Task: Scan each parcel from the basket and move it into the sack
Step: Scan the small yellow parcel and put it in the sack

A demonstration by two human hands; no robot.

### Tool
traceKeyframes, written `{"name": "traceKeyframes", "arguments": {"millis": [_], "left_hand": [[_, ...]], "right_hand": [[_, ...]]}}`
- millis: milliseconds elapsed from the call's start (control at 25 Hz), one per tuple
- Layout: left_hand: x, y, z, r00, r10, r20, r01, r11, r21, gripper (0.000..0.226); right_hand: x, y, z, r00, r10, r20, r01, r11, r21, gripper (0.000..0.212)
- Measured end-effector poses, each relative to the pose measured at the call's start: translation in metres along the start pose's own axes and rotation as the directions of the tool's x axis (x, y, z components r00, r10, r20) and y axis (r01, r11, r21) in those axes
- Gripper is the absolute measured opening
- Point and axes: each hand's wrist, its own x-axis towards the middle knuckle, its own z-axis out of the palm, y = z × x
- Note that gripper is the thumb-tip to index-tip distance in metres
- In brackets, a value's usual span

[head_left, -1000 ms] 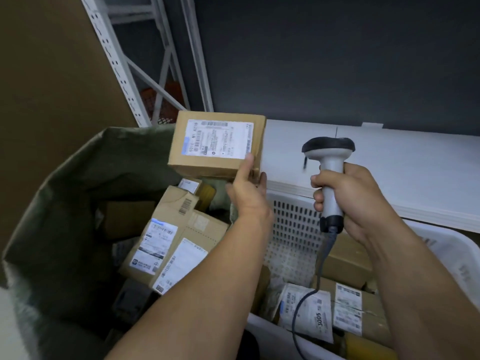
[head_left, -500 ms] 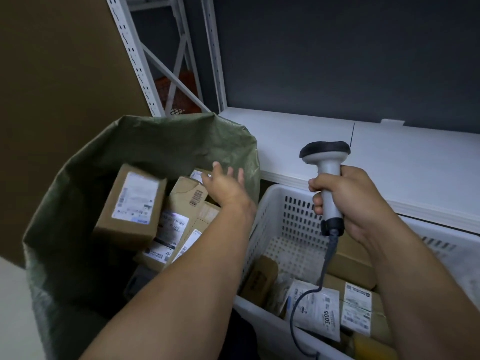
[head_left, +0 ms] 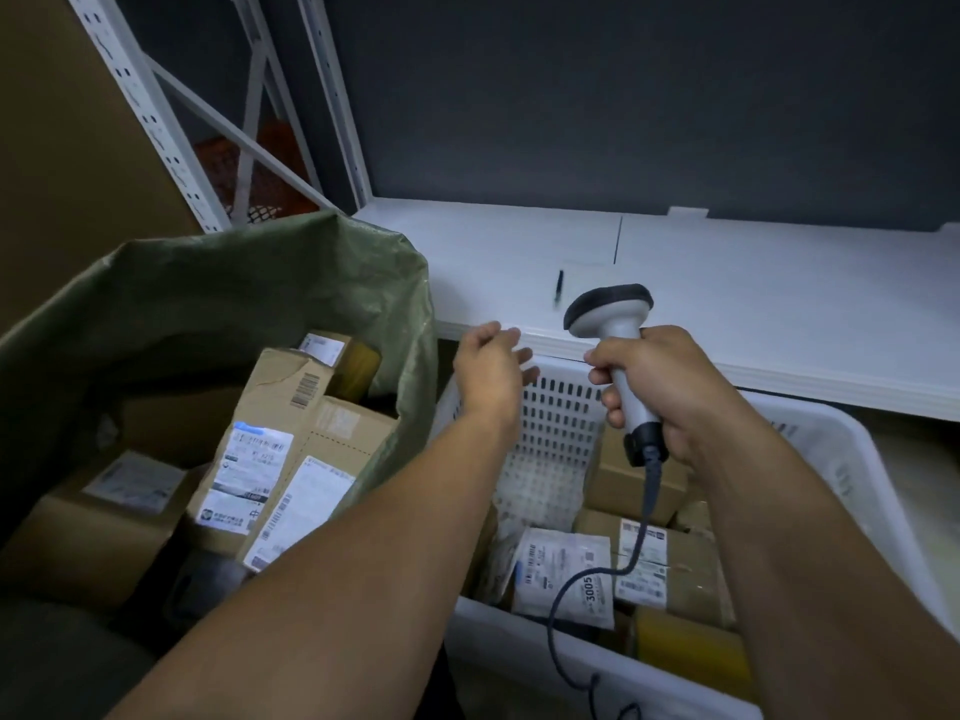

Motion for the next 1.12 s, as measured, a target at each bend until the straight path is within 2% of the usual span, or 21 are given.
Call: {"name": "traceKeyframes", "arguments": {"millis": [80,200,280,360,400,440,480,520,600,720,800,960,1000,1120], "left_hand": [[0.002,-0.028,0.007,0.994,-0.101,0.044,0.086,0.963,0.255,0.022],[0.005,-0.076,0.011,0.949,-0.284,0.138,0.146,0.783,0.605,0.014],[0.002,-0.105,0.015,0.896,-0.39,0.214,0.062,0.585,0.809,0.007],[-0.001,-0.133,0.02,0.807,-0.495,0.323,-0.154,0.352,0.923,0.004],[-0.005,-0.147,0.023,0.73,-0.569,0.378,-0.287,0.246,0.926,0.008],[-0.007,-0.162,0.027,0.648,-0.636,0.42,-0.421,0.161,0.893,0.024],[-0.011,-0.175,0.03,0.58,-0.685,0.442,-0.527,0.098,0.844,0.043],[-0.014,-0.19,0.032,0.515,-0.717,0.47,-0.617,0.071,0.784,0.052],[-0.022,-0.218,0.035,0.379,-0.744,0.55,-0.783,0.059,0.62,0.048],[-0.024,-0.259,0.027,0.258,-0.782,0.567,-0.885,0.043,0.463,0.031],[-0.023,-0.277,0.021,0.222,-0.822,0.524,-0.906,0.025,0.423,0.032],[-0.029,-0.294,0.019,0.199,-0.882,0.428,-0.946,-0.059,0.319,0.086],[-0.031,-0.297,0.019,0.199,-0.878,0.435,-0.953,-0.069,0.296,0.092],[-0.034,-0.303,0.02,0.214,-0.876,0.432,-0.956,-0.097,0.276,0.084]], "right_hand": [[0.005,0.008,-0.016,0.999,0.043,-0.015,-0.043,0.999,-0.024,0.01],[0.015,0.027,-0.04,0.994,0.101,-0.044,-0.104,0.992,-0.076,0.014],[0.021,0.044,-0.057,0.988,0.143,-0.062,-0.149,0.984,-0.099,0.015],[0.024,0.063,-0.07,0.979,0.186,-0.086,-0.195,0.975,-0.11,0.016],[0.026,0.072,-0.077,0.973,0.207,-0.099,-0.218,0.97,-0.111,0.016],[0.028,0.081,-0.083,0.968,0.227,-0.108,-0.239,0.965,-0.107,0.017],[0.029,0.087,-0.088,0.962,0.246,-0.116,-0.258,0.961,-0.103,0.016],[0.029,0.093,-0.094,0.957,0.263,-0.126,-0.275,0.957,-0.095,0.016],[0.03,0.101,-0.103,0.946,0.288,-0.152,-0.302,0.95,-0.076,0.016],[0.03,0.106,-0.112,0.94,0.299,-0.163,-0.314,0.947,-0.076,0.015],[0.03,0.108,-0.116,0.943,0.296,-0.154,-0.311,0.947,-0.085,0.016],[0.027,0.113,-0.122,0.943,0.301,-0.14,-0.315,0.945,-0.085,0.015],[0.026,0.114,-0.123,0.943,0.304,-0.138,-0.317,0.944,-0.09,0.016],[0.024,0.117,-0.125,0.941,0.307,-0.139,-0.323,0.94,-0.112,0.015]]}}
